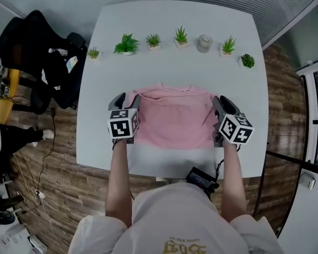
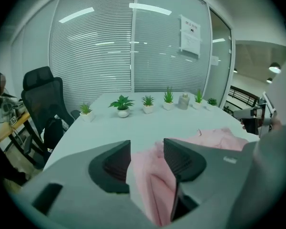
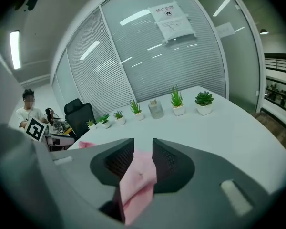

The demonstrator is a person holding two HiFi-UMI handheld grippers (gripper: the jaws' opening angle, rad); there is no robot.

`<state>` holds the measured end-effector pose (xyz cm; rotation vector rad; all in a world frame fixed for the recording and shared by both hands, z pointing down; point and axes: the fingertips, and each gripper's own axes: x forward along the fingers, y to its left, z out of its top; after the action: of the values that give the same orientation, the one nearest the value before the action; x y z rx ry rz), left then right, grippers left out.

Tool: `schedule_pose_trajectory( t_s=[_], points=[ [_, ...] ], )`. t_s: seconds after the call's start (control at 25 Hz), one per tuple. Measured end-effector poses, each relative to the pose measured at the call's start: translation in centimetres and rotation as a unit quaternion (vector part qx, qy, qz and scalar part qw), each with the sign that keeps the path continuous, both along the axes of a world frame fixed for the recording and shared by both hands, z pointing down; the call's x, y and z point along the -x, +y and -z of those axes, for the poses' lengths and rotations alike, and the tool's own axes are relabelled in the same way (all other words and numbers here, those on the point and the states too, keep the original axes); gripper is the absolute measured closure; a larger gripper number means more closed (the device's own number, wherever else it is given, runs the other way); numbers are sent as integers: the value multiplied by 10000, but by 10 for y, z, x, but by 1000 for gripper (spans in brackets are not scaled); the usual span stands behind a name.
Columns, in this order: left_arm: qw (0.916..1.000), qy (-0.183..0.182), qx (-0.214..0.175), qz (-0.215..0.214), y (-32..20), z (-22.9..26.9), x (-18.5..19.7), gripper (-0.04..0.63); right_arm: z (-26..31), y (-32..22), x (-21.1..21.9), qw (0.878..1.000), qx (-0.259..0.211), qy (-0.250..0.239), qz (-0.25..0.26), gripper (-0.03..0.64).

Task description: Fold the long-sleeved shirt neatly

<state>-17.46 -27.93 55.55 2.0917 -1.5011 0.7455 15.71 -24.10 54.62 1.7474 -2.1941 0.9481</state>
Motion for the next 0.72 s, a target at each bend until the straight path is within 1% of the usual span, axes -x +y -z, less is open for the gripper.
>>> schedule_pose_trajectory(
  t_s=[0.16,0.24,0.32,0.4,0.56,0.64,0.72],
  points=[
    [9991,92,-362,221,-2,27,15,331,19,5,-2,9996,-252,2,-93,505],
    [9980,174,-566,203,1,43,16,330,29,10,3,9992,-391,-44,-52,528],
    [9970,307,-707,110,9,57,14,342,41,17,14,9984,-522,-219,45,560],
    [9961,384,-796,-54,22,69,8,395,54,28,26,9971,-647,-396,115,566],
    [9936,289,-1001,-447,50,88,-4,464,84,51,47,9941,-954,-481,183,599],
    [9922,343,-1076,-522,62,98,-6,509,101,63,61,9910,-1135,-646,303,604],
    [9908,493,-1140,-530,74,109,-8,576,119,77,74,9862,-1333,-845,495,606]
  ],
)
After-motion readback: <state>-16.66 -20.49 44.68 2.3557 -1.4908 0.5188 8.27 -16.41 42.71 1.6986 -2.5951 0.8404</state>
